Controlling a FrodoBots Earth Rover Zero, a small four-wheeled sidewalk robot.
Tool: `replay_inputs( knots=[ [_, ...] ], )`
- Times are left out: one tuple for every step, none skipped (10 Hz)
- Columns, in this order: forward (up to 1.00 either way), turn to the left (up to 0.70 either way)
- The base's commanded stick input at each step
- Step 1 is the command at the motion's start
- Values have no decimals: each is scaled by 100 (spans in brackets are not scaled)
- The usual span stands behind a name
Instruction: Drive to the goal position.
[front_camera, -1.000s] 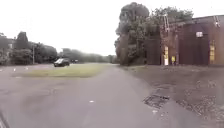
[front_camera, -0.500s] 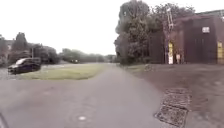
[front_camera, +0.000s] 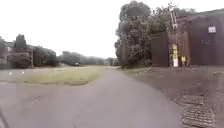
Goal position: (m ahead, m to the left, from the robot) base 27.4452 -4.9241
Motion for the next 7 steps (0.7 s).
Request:
replay_inputs(
  knots=[
    [100, 0],
    [100, 0],
    [100, 0],
    [100, 0],
    [100, 0],
    [100, 0],
    [100, 0]
  ],
)
